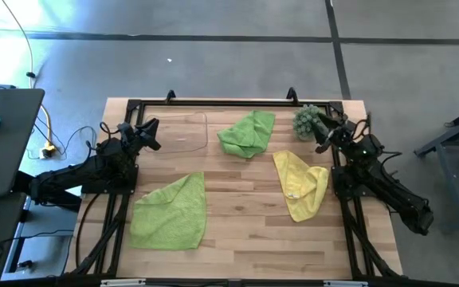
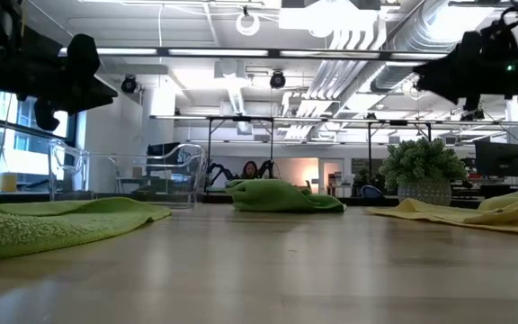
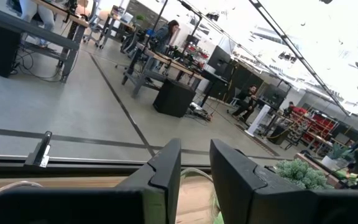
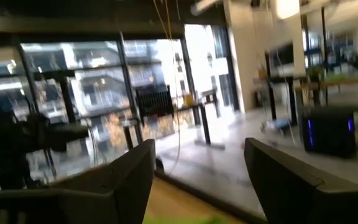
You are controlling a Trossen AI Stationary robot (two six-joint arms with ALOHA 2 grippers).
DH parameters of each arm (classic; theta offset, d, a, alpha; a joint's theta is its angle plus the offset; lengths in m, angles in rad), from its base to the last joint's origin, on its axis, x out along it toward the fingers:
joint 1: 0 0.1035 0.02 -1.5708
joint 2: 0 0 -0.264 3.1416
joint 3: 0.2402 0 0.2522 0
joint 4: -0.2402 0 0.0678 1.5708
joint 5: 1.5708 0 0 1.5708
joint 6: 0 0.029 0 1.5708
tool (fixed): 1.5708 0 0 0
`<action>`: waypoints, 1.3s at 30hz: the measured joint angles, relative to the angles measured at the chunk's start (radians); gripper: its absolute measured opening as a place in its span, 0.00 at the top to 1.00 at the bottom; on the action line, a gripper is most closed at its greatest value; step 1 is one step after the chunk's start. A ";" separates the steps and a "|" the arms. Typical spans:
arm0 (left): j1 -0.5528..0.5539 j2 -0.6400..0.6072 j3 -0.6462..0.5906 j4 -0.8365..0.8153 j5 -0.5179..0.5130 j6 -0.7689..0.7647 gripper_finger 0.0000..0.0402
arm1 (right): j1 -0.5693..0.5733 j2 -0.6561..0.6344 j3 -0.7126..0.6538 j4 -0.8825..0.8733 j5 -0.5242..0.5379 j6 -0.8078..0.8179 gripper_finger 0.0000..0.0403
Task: Roll microfiber towels into tight, uniform cylinder then place into a basket
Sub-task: Fold the yellow towel
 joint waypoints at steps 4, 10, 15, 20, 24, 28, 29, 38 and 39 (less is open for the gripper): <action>0.000 0.000 0.000 0.000 0.000 0.000 0.81 | 0.000 0.010 0.019 0.035 0.007 -0.029 0.40; 0.000 0.000 0.000 0.000 0.000 0.000 0.81 | 0.000 0.103 0.105 0.006 0.011 -0.081 0.40; 0.000 0.000 0.000 0.000 0.000 0.000 0.81 | -0.001 0.226 0.230 -0.144 0.010 -0.083 0.40; 0.000 0.000 0.000 0.000 0.000 0.000 0.81 | 0.000 0.375 0.406 -0.418 0.001 -0.128 0.40; 0.000 0.000 0.000 0.000 0.000 0.000 0.81 | 0.000 0.505 0.557 -0.684 -0.001 -0.158 0.40; 0.000 0.000 0.000 0.000 0.000 0.000 0.81 | 0.019 0.637 0.675 -0.890 -0.062 -0.159 0.40; 0.000 0.000 0.000 0.000 0.000 0.000 0.81 | 0.033 0.668 0.698 -0.928 -0.077 -0.155 0.40; 0.000 0.000 0.000 0.000 0.000 0.000 0.81 | 0.273 0.921 0.757 -1.114 -0.103 -0.009 0.40; 0.000 0.000 0.000 0.000 0.000 0.000 0.81 | 0.304 0.944 0.757 -1.129 -0.104 0.014 0.40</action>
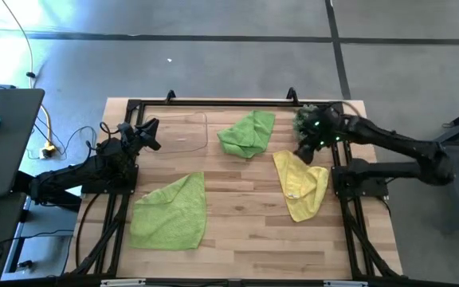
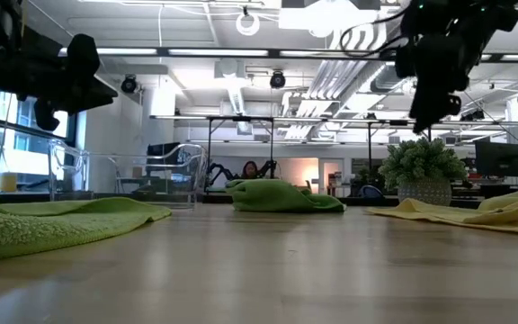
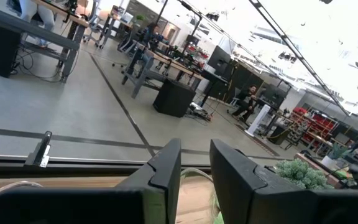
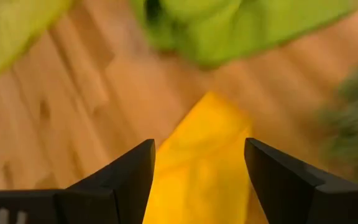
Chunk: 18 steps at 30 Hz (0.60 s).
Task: Roll microfiber towels into tight, uniform cylinder then place into a basket
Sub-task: Fold the yellow towel
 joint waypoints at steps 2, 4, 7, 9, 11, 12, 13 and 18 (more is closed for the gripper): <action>0.000 0.000 0.000 0.000 0.000 0.000 0.81 | 0.065 0.049 0.000 -0.021 -0.018 0.048 0.40; 0.000 0.000 0.000 0.000 0.000 0.000 0.81 | 0.130 0.096 0.000 -0.039 -0.029 0.095 0.40; 0.000 0.000 0.000 0.000 0.000 0.000 0.81 | 0.224 0.162 0.000 -0.049 -0.033 0.155 0.40; 0.000 0.000 0.000 0.000 0.000 0.000 0.81 | 0.282 0.202 0.000 -0.050 -0.032 0.201 0.40; 0.000 0.000 0.000 0.000 0.000 0.000 0.81 | 0.335 0.243 0.001 -0.050 -0.018 0.241 0.40; 0.000 0.000 0.000 0.000 0.000 0.000 0.81 | 0.358 0.263 0.001 -0.050 -0.004 0.260 0.40; 0.000 0.000 0.000 0.000 0.000 0.000 0.81 | 0.381 0.282 0.001 -0.050 0.017 0.280 0.40; 0.000 0.000 0.000 0.000 0.000 0.000 0.81 | 0.461 0.378 0.001 -0.049 0.102 0.416 0.40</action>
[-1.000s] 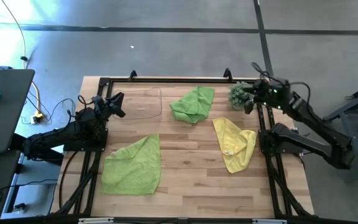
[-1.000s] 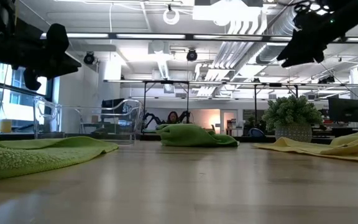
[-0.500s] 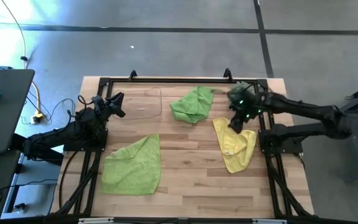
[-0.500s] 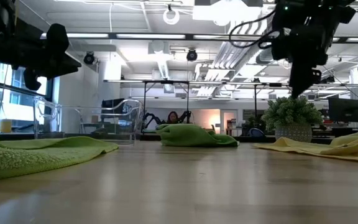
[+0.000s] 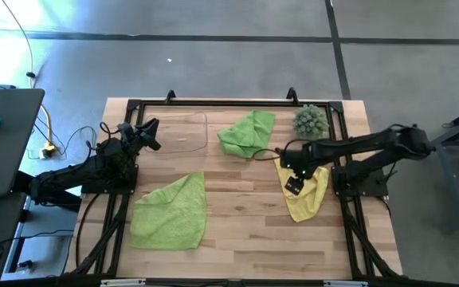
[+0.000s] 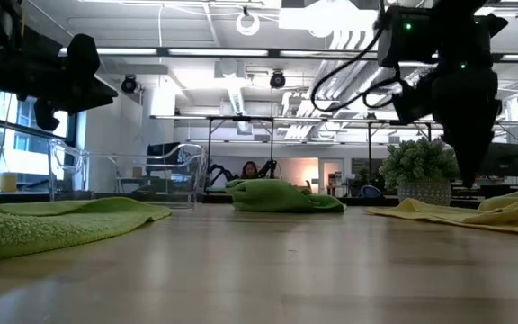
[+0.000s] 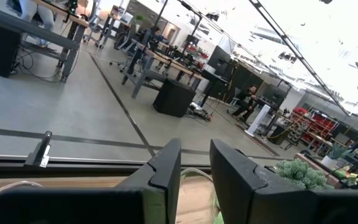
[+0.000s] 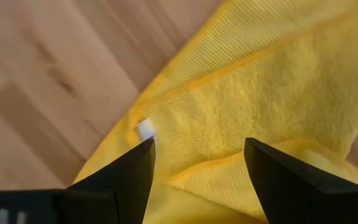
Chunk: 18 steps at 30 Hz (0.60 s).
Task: Roll microfiber towels into tight, uniform cylinder then place into a basket
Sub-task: Fold the yellow towel
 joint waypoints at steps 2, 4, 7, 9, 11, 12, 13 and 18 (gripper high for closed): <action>0.000 0.000 0.000 0.000 0.000 0.000 0.81 | 0.017 0.037 0.000 0.003 0.018 0.046 0.40; 0.000 0.000 0.000 0.000 0.000 0.000 0.81 | 0.031 0.075 0.000 0.007 0.038 0.087 0.40; 0.000 0.000 0.000 0.000 0.000 0.000 0.81 | 0.045 0.131 0.000 0.012 0.065 0.137 0.40; 0.000 0.000 0.000 0.000 0.000 0.000 0.81 | 0.050 0.168 0.000 0.026 0.065 0.152 0.40; 0.000 0.000 0.000 0.000 0.000 0.000 0.81 | 0.057 0.201 0.000 0.051 0.065 0.153 0.40; 0.000 0.000 0.000 0.000 0.000 0.000 0.81 | 0.061 0.217 0.000 0.069 0.065 0.149 0.40; 0.000 0.000 0.000 0.000 0.000 0.000 0.81 | 0.066 0.234 0.000 0.088 0.065 0.136 0.40; 0.000 0.000 0.000 0.000 0.000 0.000 0.81 | 0.090 0.285 0.008 0.227 0.083 0.061 0.40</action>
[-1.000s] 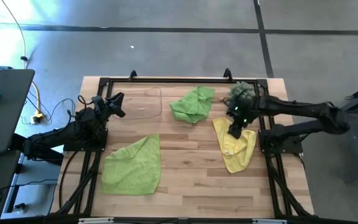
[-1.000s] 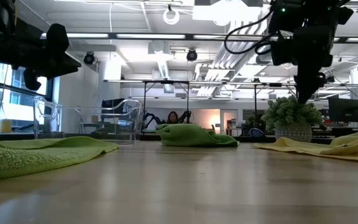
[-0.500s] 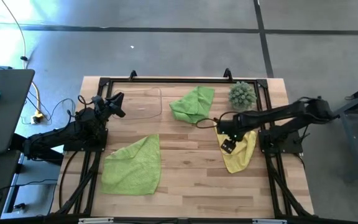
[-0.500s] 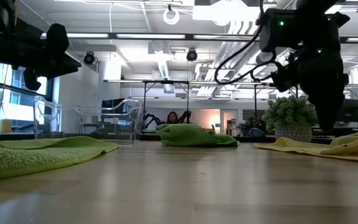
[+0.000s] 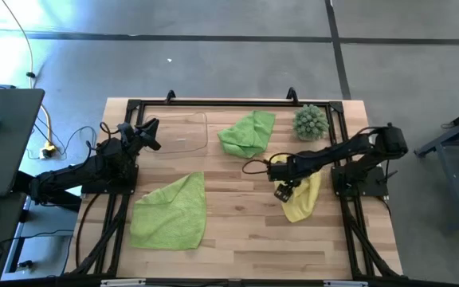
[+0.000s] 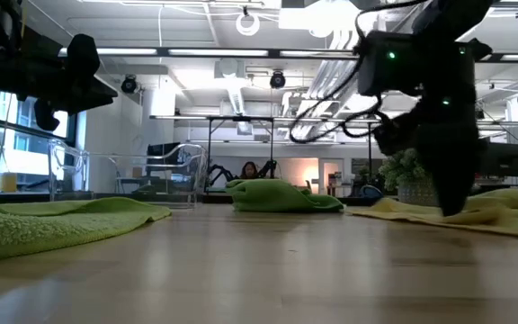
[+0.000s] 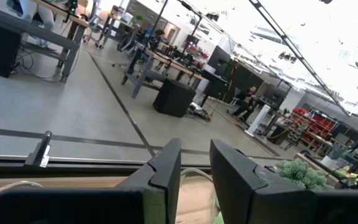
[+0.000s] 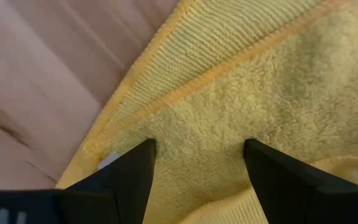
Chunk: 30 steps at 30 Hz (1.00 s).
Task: Roll microfiber towels into tight, uniform cylinder then place into a basket
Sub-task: Fold the yellow towel
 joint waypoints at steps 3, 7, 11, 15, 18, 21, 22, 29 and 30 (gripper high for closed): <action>0.000 0.000 0.000 0.000 0.000 0.000 0.81 | 0.015 0.013 0.000 0.143 0.016 -0.023 0.40; 0.000 0.000 0.000 0.000 0.000 0.000 0.81 | 0.045 0.017 -0.006 0.329 0.101 -0.097 0.40; 0.000 0.000 0.000 0.000 0.000 0.000 0.81 | 0.071 0.023 -0.011 0.524 0.148 -0.174 0.40; 0.000 0.000 0.000 0.000 0.000 0.000 0.81 | 0.098 0.021 -0.009 0.643 0.124 -0.253 0.40; 0.000 0.000 0.000 0.000 0.000 0.000 0.81 | 0.119 0.021 -0.009 0.673 0.117 -0.334 0.40; 0.000 0.000 0.000 0.000 0.000 0.000 0.81 | 0.138 0.020 -0.009 0.664 0.117 -0.411 0.40; 0.000 0.000 0.000 0.000 0.000 0.000 0.81 | 0.144 0.020 -0.009 0.659 0.117 -0.431 0.40; 0.000 0.000 0.000 0.000 0.000 0.000 0.81 | 0.181 0.019 -0.009 0.628 0.118 -0.519 0.40; 0.000 0.000 0.000 0.000 0.000 0.000 0.81 | 0.185 0.019 -0.009 0.624 0.118 -0.520 0.40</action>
